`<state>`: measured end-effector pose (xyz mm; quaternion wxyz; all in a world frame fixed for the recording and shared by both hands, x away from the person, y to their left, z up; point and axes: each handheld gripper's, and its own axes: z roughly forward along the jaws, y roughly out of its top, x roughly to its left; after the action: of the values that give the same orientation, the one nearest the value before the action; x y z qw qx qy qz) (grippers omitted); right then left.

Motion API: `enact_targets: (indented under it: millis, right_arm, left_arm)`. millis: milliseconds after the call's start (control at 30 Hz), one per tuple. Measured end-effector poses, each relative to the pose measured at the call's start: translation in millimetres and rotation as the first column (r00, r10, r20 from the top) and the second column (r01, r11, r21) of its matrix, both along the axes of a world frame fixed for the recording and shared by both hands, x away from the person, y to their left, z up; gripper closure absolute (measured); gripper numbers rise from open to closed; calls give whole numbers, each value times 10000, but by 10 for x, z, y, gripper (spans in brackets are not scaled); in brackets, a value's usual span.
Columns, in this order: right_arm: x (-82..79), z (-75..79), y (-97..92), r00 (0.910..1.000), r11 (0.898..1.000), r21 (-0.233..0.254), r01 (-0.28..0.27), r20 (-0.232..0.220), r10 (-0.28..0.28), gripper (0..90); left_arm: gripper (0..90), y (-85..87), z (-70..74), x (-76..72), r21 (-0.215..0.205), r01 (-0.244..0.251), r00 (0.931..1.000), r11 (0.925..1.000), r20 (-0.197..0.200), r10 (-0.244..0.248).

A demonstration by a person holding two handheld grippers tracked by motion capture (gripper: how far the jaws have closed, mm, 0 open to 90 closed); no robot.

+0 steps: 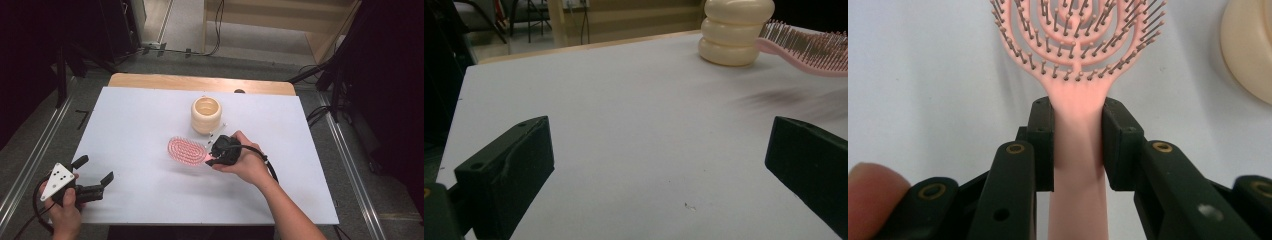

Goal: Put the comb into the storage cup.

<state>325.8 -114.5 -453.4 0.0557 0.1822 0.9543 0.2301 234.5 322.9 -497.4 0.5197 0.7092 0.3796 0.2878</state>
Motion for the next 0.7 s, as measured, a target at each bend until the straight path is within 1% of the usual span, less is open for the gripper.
enact_targets:
  millis: [100,133,167,233,300,367,433,567,633,700]
  right_arm:
    - [-25,-7,-64,9997,9988,436,242,11,-243,682]
    - [-34,-13,-89,9994,9977,606,295,137,-304,682]
    - [-43,-15,-109,9994,9966,759,329,102,-337,682]
    - [-51,-17,-147,9990,9942,998,395,155,-413,682]
    - [-75,-12,-194,9979,9910,1207,576,228,-608,682]
    - [-93,-10,-231,9969,9875,1408,715,214,-752,682]
    - [-107,-10,-266,9963,9848,1599,681,411,-755,682]
    - [-161,-5,-338,9933,9745,2028,959,431,-1068,681]
    - [-180,-10,-382,9915,9673,2309,1048,513,-1196,682]
    - [-207,-9,-426,9896,9594,2557,1187,490,-1355,682]
  left_arm:
    - [0,-2,1,-1,58,-5,10000,10000,-16,5]
    - [0,-2,1,0,63,11,10000,10000,-4,-11]
    - [0,-2,0,0,61,6,10000,10000,2,-6]
    - [0,-4,0,-1,72,-5,10000,10000,5,5]
    - [0,-6,-1,-2,74,-14,10000,10000,11,14]
    - [0,-6,-1,-1,104,-24,10000,9999,15,24]
    - [0,-7,-1,-1,125,-37,10000,9999,14,37]
    - [0,-14,0,0,216,-68,10000,9997,-6,68]
    - [0,-21,-2,0,246,-37,10000,9997,14,37]
    - [0,-23,-2,-1,275,-52,10000,9996,8,52]
